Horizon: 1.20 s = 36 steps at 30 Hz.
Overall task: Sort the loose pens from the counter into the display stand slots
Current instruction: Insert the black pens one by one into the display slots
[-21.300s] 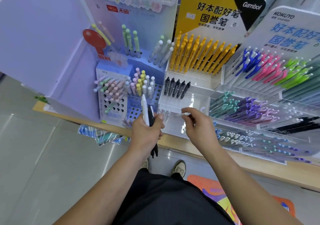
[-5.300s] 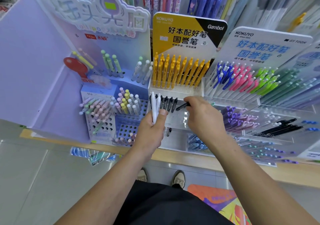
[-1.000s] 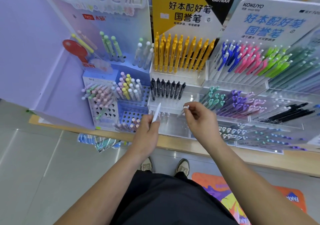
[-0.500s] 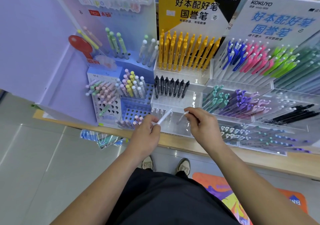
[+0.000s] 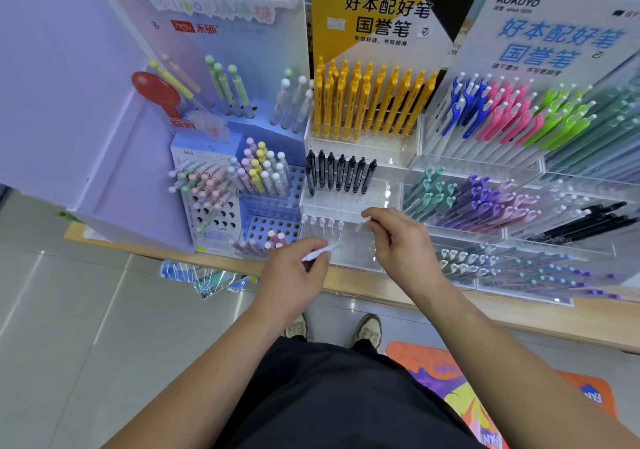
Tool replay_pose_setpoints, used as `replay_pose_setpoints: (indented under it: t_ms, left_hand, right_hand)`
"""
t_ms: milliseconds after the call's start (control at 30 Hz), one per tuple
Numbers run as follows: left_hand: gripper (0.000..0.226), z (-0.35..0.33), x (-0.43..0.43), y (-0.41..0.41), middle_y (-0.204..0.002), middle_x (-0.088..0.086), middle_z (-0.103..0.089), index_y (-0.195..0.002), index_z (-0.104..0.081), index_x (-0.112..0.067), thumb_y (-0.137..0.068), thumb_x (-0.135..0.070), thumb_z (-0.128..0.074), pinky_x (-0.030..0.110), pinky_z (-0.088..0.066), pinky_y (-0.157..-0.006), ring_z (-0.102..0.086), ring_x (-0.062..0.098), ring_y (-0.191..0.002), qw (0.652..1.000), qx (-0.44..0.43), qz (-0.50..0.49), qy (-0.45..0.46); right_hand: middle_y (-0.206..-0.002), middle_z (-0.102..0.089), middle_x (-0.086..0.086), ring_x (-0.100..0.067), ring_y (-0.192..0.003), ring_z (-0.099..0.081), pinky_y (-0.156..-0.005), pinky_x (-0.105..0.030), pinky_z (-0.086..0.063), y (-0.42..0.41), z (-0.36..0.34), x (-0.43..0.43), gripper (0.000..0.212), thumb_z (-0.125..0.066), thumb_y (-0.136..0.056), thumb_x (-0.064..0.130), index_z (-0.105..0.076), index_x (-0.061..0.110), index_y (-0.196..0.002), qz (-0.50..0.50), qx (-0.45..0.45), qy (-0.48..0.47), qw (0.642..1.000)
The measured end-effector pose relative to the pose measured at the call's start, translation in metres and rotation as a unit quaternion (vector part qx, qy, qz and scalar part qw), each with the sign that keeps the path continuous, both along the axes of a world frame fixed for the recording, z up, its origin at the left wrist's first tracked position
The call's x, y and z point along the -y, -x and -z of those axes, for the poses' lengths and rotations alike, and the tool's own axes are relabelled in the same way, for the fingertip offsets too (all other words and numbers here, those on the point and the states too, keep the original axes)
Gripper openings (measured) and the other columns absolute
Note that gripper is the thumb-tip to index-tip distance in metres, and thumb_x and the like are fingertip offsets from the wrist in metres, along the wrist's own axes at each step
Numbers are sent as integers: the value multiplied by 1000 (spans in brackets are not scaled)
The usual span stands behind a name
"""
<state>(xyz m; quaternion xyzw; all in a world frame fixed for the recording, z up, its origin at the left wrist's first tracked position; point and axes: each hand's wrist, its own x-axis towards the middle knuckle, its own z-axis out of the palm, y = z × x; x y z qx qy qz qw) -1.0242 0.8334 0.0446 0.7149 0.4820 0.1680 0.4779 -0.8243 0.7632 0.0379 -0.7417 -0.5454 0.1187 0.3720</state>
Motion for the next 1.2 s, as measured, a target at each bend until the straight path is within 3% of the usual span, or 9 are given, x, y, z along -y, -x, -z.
replay_pose_setpoints:
  t_ms: [167,300,467,567,767,867,967,1133,1200]
  left_hand:
    - [24,16,-8,-18,-70,-21,-56,-122,-76,-16,-100,-19,-69,8,-37,-56,-56,-7,-59,996,-47,43,-57]
    - [16,27,-13,-23,-80,-2,-68,-113,-76,-15,-102,-17,-65,34,-49,-64,-58,10,-65,990,-77,81,-82]
    - [21,29,-19,-35,-92,3,-71,-122,-71,-14,-105,-21,-60,32,-39,-63,-62,23,-79,980,-128,109,-106]
    - [19,27,-21,-46,-101,9,-73,-119,-62,-11,-104,-23,-60,37,-46,-66,-68,32,-88,970,-155,132,-135]
    - [11,32,-24,-43,-90,2,-64,-104,-68,-15,-95,-17,-74,39,-52,-66,-62,22,-76,967,-109,124,-192]
    - [15,28,-29,-48,-94,2,-54,-110,-76,-14,-95,-11,-73,25,-42,-67,-54,15,-80,957,-69,183,-214]
    - [12,27,-31,-50,-97,5,-49,-109,-73,-9,-99,-13,-69,36,-46,-70,-51,22,-87,931,-90,222,-277]
    - [23,25,-38,-50,-95,4,-55,-118,-72,-13,-95,-12,-71,42,-43,-72,-49,26,-87,892,-107,237,-369]
    - [28,22,-42,-53,-94,0,-63,-118,-73,-16,-91,-13,-77,38,-36,-76,-52,25,-91,903,-90,230,-351]
  right_hand:
    - [-101,-74,-5,-14,-83,-67,-81,-19,-52,0,0,5,21,-64,-95,-4,-73,5,-111,-17,6,-7,1000]
    - [-99,-77,-6,-17,-86,-69,-83,-19,-51,-2,4,18,19,-69,-91,-4,-75,4,-108,1,23,-15,1000]
    - [-96,-78,-5,-20,-85,-70,-78,-19,-47,-1,12,30,20,-74,-89,-2,-76,5,-108,12,43,6,999]
    - [-95,-76,-6,-24,-85,-70,-76,-32,-56,0,13,20,21,-68,-93,5,-75,8,-113,20,22,31,999]
    - [-97,-74,-8,-27,-92,-68,-80,-43,-58,11,13,-5,24,-62,-92,8,-75,9,-111,3,-35,89,995]
    - [-89,-72,-3,-22,-85,-67,-74,-41,-58,14,14,-6,20,-58,-90,17,-75,15,-101,-5,-49,104,993]
    - [-84,-70,-3,-21,-79,-64,-71,-40,-56,9,15,-6,15,-62,-94,17,-76,15,-96,13,-57,103,993]
    - [-79,-69,-8,-26,-76,-62,-70,-42,-53,4,11,-11,14,-63,-95,9,-76,11,-97,27,-40,119,992]
    - [-80,-73,-7,-27,-77,-65,-68,-40,-54,4,5,-13,13,-64,-94,10,-77,12,-98,42,-35,130,990]
